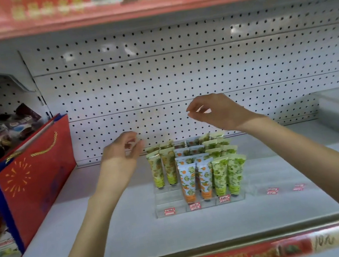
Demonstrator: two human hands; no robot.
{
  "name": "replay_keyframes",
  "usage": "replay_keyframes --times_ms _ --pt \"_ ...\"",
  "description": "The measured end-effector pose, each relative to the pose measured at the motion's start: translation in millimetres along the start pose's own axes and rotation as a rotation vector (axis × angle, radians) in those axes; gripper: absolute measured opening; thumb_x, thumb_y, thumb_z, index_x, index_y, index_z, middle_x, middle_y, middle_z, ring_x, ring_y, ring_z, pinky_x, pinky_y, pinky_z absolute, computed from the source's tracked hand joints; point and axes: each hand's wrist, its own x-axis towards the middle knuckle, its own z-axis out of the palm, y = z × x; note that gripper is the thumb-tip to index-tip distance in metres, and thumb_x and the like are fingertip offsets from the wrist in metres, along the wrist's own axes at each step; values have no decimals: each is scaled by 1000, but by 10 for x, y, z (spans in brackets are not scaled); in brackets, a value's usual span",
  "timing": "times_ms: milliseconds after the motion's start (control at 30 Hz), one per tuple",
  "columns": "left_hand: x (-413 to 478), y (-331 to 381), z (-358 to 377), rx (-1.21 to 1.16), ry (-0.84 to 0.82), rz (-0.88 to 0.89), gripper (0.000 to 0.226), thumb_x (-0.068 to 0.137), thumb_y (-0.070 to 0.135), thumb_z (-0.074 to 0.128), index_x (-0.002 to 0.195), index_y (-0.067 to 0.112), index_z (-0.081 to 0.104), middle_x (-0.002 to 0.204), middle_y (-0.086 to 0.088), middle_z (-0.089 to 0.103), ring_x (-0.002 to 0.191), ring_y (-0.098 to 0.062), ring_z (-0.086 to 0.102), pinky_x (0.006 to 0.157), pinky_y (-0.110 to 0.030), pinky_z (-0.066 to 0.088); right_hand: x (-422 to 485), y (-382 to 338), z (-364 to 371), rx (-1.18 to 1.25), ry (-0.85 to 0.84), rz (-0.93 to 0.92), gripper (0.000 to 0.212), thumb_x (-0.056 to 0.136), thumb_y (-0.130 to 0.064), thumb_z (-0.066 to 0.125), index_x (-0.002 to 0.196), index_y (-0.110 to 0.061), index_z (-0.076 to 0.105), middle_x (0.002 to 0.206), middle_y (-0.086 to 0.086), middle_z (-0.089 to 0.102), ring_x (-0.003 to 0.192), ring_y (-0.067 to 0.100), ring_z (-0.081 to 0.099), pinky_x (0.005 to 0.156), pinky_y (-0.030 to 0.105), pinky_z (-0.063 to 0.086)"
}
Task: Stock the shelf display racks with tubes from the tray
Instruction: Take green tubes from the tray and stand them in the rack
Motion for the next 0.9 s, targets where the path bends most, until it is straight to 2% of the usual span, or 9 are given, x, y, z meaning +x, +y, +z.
replay_keyframes --times_ms 100,167,233,300,467,533,633,900 --pt "-6 227 56 213 25 40 39 93 32 51 130 17 52 130 -5 56 118 -24 50 97 -36 40 -167 141 -170 -188 52 7 40 96 -39 45 133 -24 47 137 -6 49 123 14 46 96 30 40" --pt "-57 396 133 334 33 95 41 96 29 46 135 16 48 138 -6 49 127 -25 42 104 -38 33 -297 254 -279 -317 47 11 47 98 -44 38 142 -28 34 148 -7 35 133 14 35 101 32 34" --pt "-130 541 239 430 24 167 43 97 30 40 134 11 49 140 -9 48 128 -29 43 105 -42 31 -429 387 -377 -395 30 18 52 98 -47 34 146 -29 26 152 -9 26 138 13 27 106 33 28" --pt "-208 642 369 509 21 226 53 93 38 30 130 7 53 136 -14 51 123 -34 49 103 -49 35 -563 540 -451 -445 18 38 55 97 -49 32 147 -29 20 155 -10 19 140 14 22 111 34 20" --pt "-444 929 709 616 -41 180 63 89 47 24 137 12 45 145 -10 41 133 -29 37 109 -51 23 -932 906 -564 -573 -15 83 64 94 -57 24 150 -28 9 157 -10 6 145 12 4 116 40 3" --pt "-555 1047 823 648 -45 183 73 86 56 17 136 12 46 144 -10 43 132 -31 39 107 -54 25 -1084 1013 -613 -609 -27 87 66 94 -59 23 150 -28 8 158 -9 5 145 14 2 116 43 1" --pt "-709 1222 993 659 -73 168 84 80 62 4 141 17 39 148 -5 36 137 -26 30 110 -51 18 -1292 1150 -704 -656 -41 98 67 94 -60 22 150 -26 8 158 -7 5 146 16 2 117 47 3" --pt "-856 1627 1355 655 -133 261 86 78 63 -1 143 19 33 151 -4 31 139 -26 24 112 -51 13 -1759 1394 -985 -670 31 185 67 93 -59 25 149 -25 11 158 -4 7 144 17 8 114 47 10"
